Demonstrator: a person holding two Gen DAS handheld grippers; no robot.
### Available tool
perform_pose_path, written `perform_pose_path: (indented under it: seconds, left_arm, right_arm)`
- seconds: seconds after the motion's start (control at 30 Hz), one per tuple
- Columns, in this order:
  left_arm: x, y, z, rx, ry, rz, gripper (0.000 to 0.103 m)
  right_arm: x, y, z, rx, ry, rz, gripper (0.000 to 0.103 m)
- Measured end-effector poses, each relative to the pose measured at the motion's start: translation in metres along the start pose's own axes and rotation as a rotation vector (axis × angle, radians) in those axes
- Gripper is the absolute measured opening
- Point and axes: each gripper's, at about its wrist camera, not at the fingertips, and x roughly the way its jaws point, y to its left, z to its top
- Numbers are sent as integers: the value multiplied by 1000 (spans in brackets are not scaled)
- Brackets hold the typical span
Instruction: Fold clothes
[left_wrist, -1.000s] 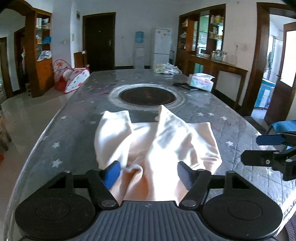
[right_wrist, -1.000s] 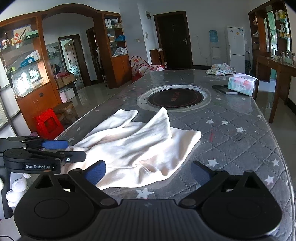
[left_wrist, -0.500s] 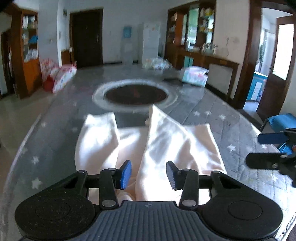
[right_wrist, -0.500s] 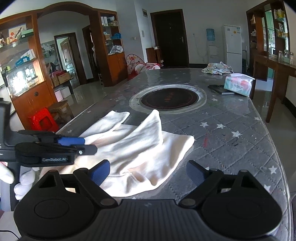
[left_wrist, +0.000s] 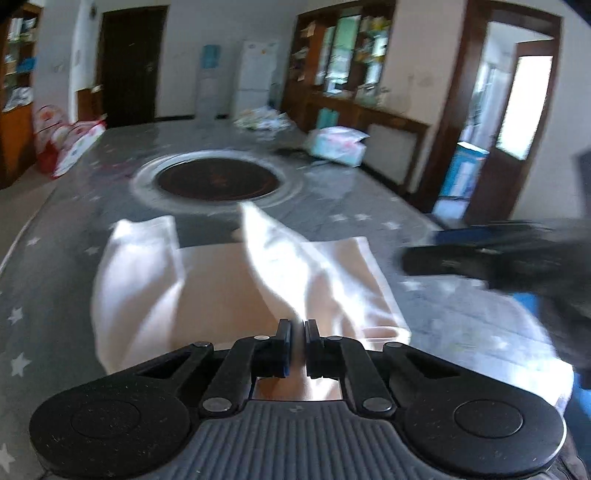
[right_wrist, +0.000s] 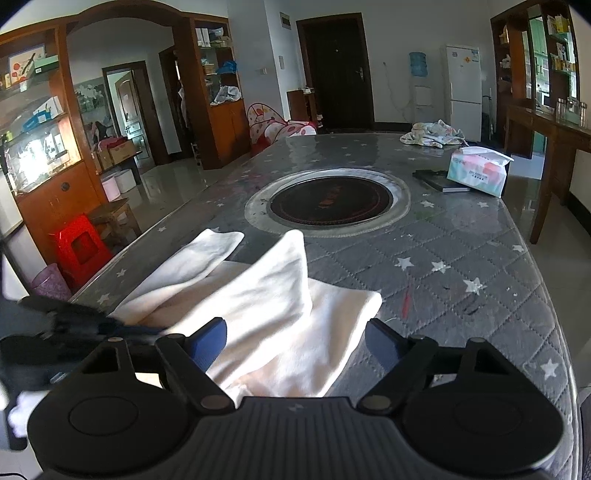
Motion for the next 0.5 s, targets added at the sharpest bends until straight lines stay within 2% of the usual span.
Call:
perform_pose_path:
  seconds: [0.3, 0.43, 0.5]
  left_arm:
    - [-9, -26, -11, 25, 9, -78, 6]
    - [-13, -37, -15, 37, 13, -112, 10]
    - [-18, -37, -16, 37, 5, -96, 11]
  right_arm:
    - [10, 11, 0, -30, 23, 31, 83]
    - [7, 18, -4, -44, 23, 38, 83]
    - [3, 20, -6, -44, 20, 38, 84]
